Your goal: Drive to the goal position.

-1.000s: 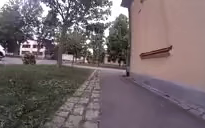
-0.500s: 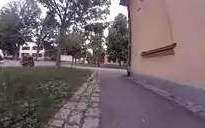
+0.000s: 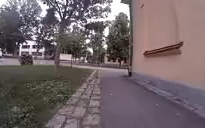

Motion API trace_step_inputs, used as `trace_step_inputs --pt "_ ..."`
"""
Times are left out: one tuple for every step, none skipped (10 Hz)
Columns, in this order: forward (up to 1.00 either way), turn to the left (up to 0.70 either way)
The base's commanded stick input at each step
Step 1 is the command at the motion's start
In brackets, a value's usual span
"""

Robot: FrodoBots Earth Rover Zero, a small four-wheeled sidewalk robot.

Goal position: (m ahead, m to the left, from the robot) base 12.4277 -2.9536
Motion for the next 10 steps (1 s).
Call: trace_step_inputs --pt "0.45 0.0" --pt "0.45 0.0" --pt "0.45 0.0" --pt "0.45 0.0" --pt "0.45 0.0" --pt "0.45 0.0" --pt "0.45 0.0" --pt "0.45 0.0" --pt "0.45 0.0" --pt "0.45 0.0"
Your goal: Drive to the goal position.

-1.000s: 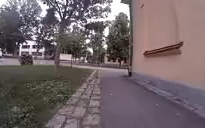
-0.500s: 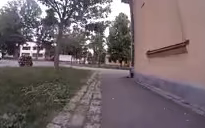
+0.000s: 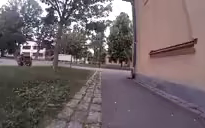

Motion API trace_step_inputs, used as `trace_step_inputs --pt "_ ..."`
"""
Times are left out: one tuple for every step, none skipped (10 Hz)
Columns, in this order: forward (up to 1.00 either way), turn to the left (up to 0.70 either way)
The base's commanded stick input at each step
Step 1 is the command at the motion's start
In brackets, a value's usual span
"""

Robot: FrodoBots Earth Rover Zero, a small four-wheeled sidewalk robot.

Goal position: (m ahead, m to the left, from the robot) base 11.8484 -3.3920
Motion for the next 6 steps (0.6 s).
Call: trace_step_inputs --pt "0.45 0.0" --pt "0.45 0.0" --pt "0.45 0.0" --pt "0.45 0.0" --pt "0.45 0.0" --pt "0.45 0.0"
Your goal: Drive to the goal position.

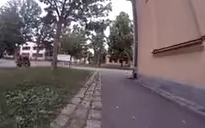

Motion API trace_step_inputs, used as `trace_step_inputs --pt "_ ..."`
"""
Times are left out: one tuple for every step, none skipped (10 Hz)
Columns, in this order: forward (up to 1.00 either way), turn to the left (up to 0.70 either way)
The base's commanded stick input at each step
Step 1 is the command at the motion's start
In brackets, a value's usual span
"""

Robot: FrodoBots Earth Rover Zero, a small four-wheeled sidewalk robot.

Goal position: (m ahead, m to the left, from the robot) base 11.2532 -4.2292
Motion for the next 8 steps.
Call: trace_step_inputs --pt "0.45 0.0" --pt "0.45 0.0" --pt "0.45 0.0" --pt "0.45 0.0" --pt "0.45 0.0" --pt "0.45 0.0" --pt "0.45 0.0" --pt "0.45 0.0"
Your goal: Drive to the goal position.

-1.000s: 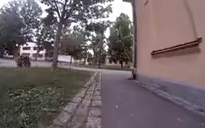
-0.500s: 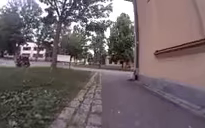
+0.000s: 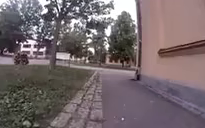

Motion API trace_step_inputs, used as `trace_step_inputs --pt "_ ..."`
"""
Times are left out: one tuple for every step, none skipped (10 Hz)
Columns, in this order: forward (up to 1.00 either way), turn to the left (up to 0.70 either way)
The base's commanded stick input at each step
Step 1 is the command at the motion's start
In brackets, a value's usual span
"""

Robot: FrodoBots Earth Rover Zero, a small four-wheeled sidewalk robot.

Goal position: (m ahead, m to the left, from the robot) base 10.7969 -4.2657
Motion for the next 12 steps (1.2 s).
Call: trace_step_inputs --pt "0.45 0.0" --pt "0.45 0.0" --pt "0.45 0.0" --pt "0.45 0.0" --pt "0.45 0.0" --pt "0.45 0.0" --pt "0.45 0.0" --pt "0.45 0.0" --pt "0.45 0.0" --pt "0.45 0.0" --pt "0.45 0.0" --pt "0.45 0.0"
